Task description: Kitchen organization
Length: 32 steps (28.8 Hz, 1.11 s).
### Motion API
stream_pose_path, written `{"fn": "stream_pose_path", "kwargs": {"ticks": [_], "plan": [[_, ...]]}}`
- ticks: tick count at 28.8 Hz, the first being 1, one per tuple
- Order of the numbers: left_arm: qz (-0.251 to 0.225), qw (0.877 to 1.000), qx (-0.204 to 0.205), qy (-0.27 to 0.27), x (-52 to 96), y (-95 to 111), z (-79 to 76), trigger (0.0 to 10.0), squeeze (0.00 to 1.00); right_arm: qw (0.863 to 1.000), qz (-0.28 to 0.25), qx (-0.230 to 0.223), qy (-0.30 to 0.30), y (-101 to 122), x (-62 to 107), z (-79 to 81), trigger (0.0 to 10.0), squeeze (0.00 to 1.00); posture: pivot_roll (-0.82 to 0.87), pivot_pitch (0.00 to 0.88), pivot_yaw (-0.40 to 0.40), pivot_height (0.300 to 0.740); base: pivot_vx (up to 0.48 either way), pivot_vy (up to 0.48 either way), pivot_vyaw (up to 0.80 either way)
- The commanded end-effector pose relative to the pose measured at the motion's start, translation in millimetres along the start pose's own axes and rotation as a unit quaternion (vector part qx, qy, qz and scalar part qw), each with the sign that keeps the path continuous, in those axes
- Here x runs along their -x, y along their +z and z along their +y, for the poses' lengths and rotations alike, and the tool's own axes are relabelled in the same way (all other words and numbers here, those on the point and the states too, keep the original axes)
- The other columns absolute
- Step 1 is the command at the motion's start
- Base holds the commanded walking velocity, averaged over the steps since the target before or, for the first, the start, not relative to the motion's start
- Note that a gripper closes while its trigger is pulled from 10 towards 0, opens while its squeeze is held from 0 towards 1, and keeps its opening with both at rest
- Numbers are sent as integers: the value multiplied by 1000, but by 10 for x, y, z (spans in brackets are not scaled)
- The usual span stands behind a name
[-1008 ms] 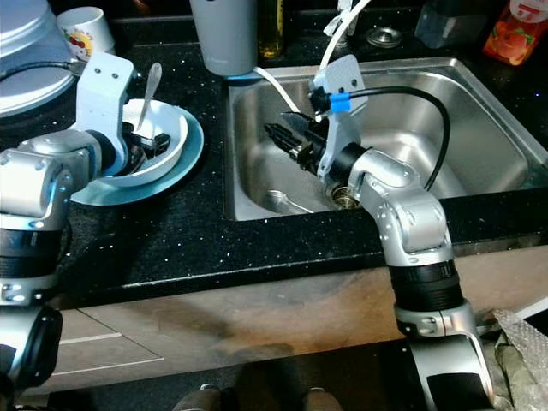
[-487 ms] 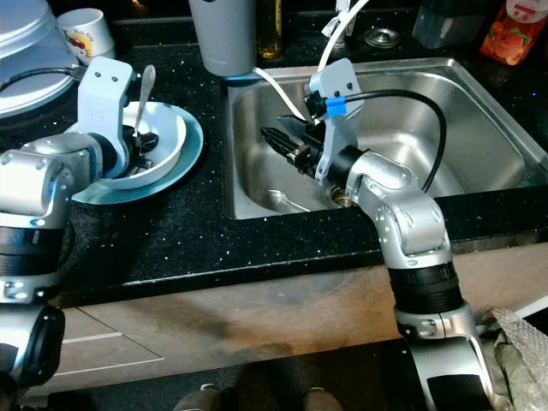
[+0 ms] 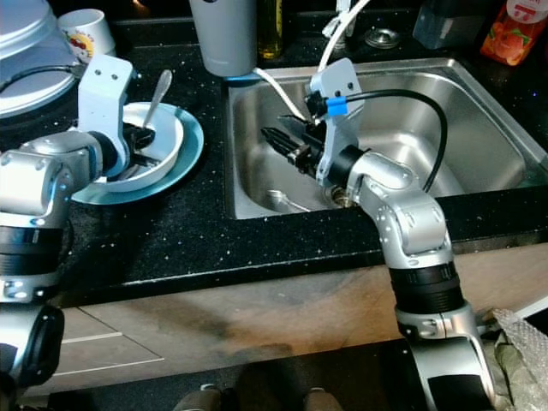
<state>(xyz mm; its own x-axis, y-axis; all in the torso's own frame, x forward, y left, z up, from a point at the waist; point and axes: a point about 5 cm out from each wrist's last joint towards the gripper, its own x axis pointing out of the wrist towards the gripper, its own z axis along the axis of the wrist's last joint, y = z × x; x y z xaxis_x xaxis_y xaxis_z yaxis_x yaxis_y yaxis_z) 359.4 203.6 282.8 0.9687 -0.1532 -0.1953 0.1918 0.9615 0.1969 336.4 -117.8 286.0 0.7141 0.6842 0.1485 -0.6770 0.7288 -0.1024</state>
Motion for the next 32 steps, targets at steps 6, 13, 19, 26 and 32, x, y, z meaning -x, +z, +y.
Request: {"fn": "stream_pose_path", "kwargs": {"ticks": [6,13,19,26,32], "plan": [[-187,974,42,-125,250,354,-199,0,0,992,-91,-52,-69,221,4,-29,10000,0,37,144,6,740,0,0,0],[-203,943,28,-260,438,193,-505,0,0,987,-81,-85,-113,187,8,7,10000,0,33,147,2,740,0,0,0],[-191,937,10,-293,480,112,-559,0,0,984,-95,-121,-93,233,-3,114,10000,1000,31,144,6,740,0,0,0],[-185,942,7,-280,476,68,-533,0,0,981,-104,-143,-78,294,-23,185,10000,1000,31,143,7,740,0,0,0],[-189,936,-11,-295,477,67,-600,0,0,983,-76,-160,-44,277,-79,319,10000,0,33,143,9,740,0,0,0]]}}
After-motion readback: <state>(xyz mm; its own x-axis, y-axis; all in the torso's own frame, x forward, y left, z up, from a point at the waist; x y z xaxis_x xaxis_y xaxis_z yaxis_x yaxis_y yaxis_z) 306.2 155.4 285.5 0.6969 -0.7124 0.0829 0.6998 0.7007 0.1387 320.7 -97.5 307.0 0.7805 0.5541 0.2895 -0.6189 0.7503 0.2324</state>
